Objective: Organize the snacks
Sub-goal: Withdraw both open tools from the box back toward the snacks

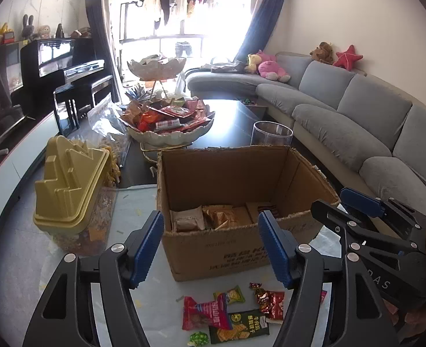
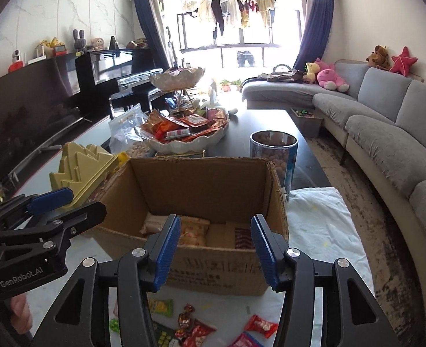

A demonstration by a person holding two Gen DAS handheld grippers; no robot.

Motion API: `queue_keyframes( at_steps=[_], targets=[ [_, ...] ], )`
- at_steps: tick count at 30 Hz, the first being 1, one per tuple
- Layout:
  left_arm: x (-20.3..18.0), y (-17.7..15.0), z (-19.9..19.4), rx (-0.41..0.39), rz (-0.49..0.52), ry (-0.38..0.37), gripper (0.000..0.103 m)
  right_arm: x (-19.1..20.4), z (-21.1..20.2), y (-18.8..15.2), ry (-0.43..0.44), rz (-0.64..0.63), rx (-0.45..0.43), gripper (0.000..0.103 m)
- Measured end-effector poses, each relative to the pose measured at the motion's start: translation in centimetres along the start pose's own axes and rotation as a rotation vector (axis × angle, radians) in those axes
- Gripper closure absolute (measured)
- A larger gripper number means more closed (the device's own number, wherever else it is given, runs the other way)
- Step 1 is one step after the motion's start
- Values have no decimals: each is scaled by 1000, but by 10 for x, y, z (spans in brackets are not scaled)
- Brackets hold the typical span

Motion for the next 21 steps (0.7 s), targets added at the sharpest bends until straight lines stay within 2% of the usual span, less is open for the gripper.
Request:
queue_keyframes(
  at_steps=[5, 8, 10, 18, 21],
  targets=[
    [2, -21, -29, -22, 7, 21, 34, 11, -22, -15, 15, -26, -10, 46],
    [6, -41, -44, -21, 7, 28, 32, 19, -35, -29, 31, -44, -5, 46],
    [8, -56, -50, -15, 0, 40, 32, 23, -40, -41, 28, -64, -2, 43],
    [14, -114, -55, 60, -17, 44, 32, 27, -47, -100, 1, -114, 72, 42],
    [14, -137, -52, 100, -25, 37, 32, 24, -48, -112, -6, -95, 88, 36]
  ],
)
Point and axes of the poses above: each gripper's, at about its wrist camera, not at the fingertips, and z roughly the way its jaws point, x to its left, y to its top, the point moved 10 cm from there along z, roughly the way its jaws point, and after that the axes turned 10 degrees about -y, right-handed, at the moved point
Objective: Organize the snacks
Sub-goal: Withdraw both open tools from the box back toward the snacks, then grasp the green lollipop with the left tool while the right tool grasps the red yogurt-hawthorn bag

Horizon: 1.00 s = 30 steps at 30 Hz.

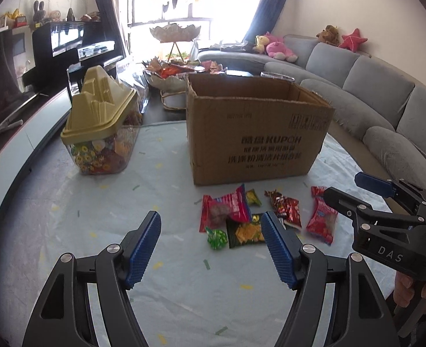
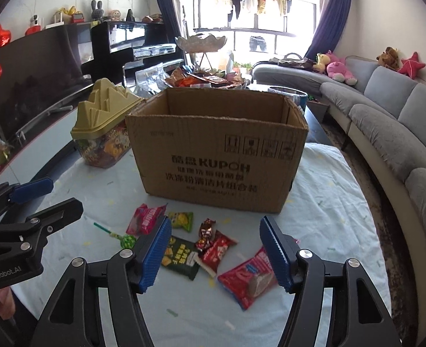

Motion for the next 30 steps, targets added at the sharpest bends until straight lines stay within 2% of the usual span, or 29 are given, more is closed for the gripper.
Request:
queue_keyframes(
  at_steps=[2, 4, 6, 13, 15, 16, 19, 25, 30],
  targets=[
    [0, -12, 4, 23, -8, -3, 32, -2, 1, -12, -3, 12, 19, 35],
    [0, -24, 11, 51, -21, -8, 32, -6, 2, -24, -21, 19, 38, 29],
    [0, -36, 19, 79, -35, -14, 32, -10, 3, -35, -36, 25, 42, 26],
    [-1, -55, 37, 122, -36, -9, 32, -27, 22, -72, -80, 96, 131, 26],
    [-2, -57, 41, 122, -24, -5, 32, -29, 25, -75, -77, 116, 145, 26],
    [-2, -58, 42, 124, -20, -2, 32, -32, 29, -81, -56, 168, 170, 26],
    [1, -60, 48, 129, -26, -3, 33, -33, 33, -85, -45, 204, 188, 26],
    [4, -56, 59, 132, -6, 11, 35, -40, 46, -89, -75, 234, 206, 26],
    [7, -50, 72, 137, -27, -1, 42, -44, 56, -85, -69, 270, 208, 26]
  ],
)
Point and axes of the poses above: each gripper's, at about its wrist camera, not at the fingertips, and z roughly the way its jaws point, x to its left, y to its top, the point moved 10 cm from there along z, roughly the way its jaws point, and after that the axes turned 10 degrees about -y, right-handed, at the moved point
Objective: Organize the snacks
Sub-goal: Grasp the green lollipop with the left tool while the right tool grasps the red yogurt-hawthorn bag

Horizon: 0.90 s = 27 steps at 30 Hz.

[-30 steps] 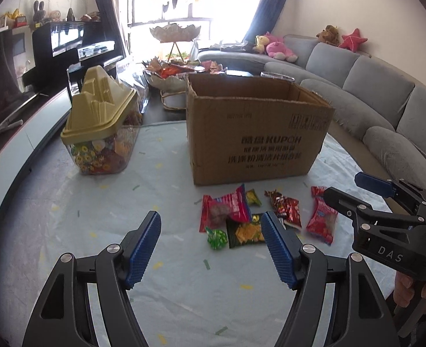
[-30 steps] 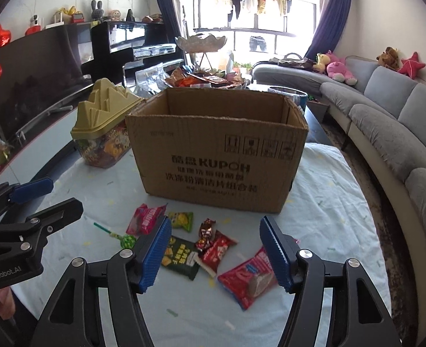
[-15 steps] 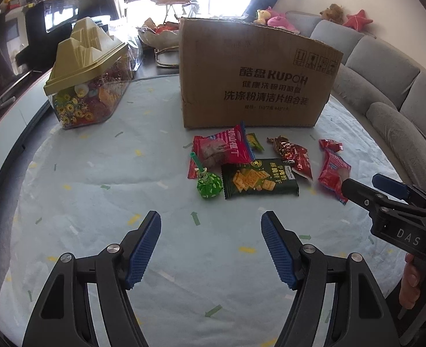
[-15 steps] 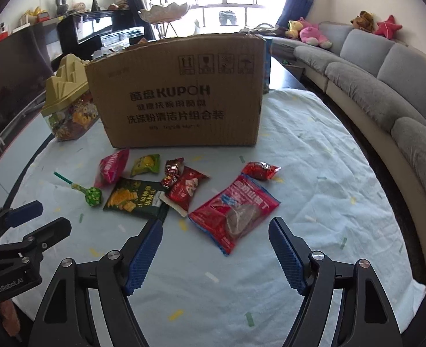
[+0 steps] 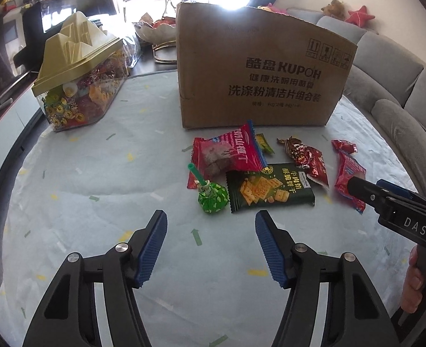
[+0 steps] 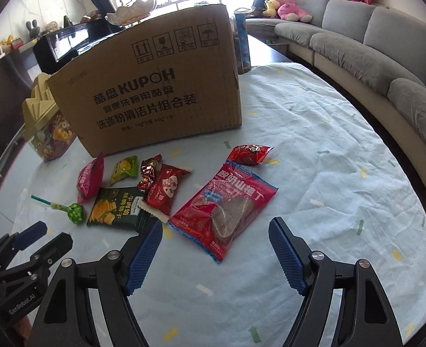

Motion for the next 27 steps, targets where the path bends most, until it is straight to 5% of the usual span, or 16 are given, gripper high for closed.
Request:
queue_keyframes(
  at_steps=[17, 21, 27],
  targets=[
    [7, 16, 34, 21, -48, -33, 63, 12, 34, 16, 19, -7, 30, 28],
    [8, 17, 39, 29, -64, -41, 69, 17, 37, 19, -8, -76, 8, 45],
    [10, 19, 41, 31, -57, -35, 77, 22, 37, 18, -33, -128, 3, 59]
  ],
)
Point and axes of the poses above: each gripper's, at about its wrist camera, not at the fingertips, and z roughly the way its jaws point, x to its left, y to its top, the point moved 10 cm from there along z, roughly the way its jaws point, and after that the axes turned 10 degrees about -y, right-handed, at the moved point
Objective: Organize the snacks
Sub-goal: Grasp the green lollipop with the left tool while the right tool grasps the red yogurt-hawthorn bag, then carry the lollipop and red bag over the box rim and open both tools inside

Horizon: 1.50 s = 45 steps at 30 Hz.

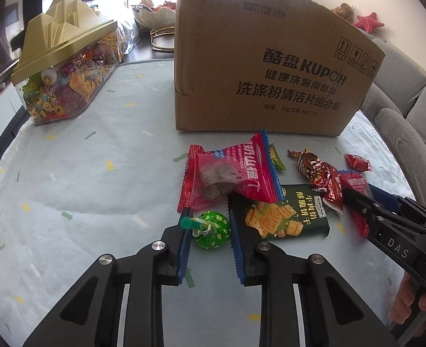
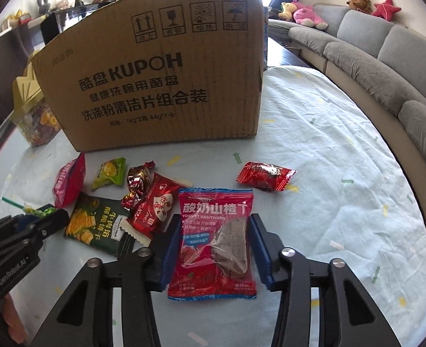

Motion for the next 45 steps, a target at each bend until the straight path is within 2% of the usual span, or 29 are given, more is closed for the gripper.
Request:
queue_keyframes(
  at_steps=[7, 15, 22, 32, 40, 45],
  targets=[
    [-9, 0, -12, -18, 17, 3, 77, 1, -12, -5, 26, -1, -5, 60],
    [-24, 9, -43, -82, 25, -10, 77, -6, -41, -8, 57, 3, -43, 60],
    [-38, 23, -72, -141, 50, -14, 77, -3, -72, 4, 102, 2, -101, 60],
    [-53, 61, -110, -239, 107, 0, 77, 0, -109, 38, 148, -4, -199, 60],
    [-57, 112, -141, -332, 159, 15, 77, 5, -134, 89, 150, -26, -297, 60],
    [-60, 144, -150, -359, 183, 14, 77, 9, -143, 116, 159, -35, -337, 60]
  ],
)
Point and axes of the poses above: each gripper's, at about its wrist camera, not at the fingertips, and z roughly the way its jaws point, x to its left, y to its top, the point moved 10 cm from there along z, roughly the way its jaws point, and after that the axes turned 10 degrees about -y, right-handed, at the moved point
